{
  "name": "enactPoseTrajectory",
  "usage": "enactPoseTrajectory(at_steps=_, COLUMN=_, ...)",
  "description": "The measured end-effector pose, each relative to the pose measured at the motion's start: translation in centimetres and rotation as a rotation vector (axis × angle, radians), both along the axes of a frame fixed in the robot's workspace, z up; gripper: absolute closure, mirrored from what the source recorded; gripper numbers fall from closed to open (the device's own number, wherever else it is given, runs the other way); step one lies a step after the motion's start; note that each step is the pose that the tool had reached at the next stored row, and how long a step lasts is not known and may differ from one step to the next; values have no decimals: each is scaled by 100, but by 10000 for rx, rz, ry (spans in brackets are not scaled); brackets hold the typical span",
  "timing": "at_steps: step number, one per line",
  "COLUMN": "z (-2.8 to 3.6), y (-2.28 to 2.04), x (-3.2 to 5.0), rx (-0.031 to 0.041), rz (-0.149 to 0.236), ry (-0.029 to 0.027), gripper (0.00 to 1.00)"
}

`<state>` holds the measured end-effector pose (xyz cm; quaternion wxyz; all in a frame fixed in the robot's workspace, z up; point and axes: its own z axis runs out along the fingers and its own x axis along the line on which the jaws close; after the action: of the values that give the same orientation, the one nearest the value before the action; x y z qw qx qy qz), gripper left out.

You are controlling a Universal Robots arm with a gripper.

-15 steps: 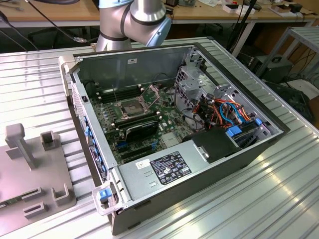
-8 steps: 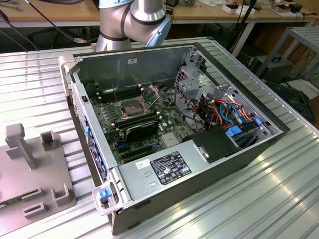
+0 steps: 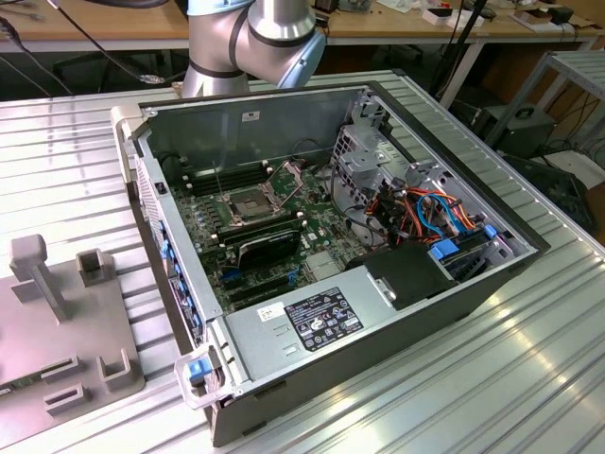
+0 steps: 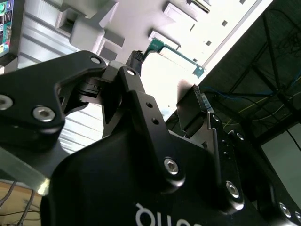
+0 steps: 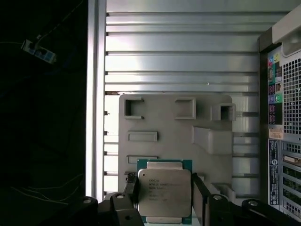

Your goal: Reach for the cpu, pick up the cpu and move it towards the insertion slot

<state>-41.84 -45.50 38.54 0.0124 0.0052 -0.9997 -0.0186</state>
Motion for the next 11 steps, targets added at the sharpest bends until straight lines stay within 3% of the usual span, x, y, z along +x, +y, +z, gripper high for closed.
enactPoseTrajectory(at_steps=11, z=0, y=0, x=114, rx=0, rz=0, ry=0, gripper=45)
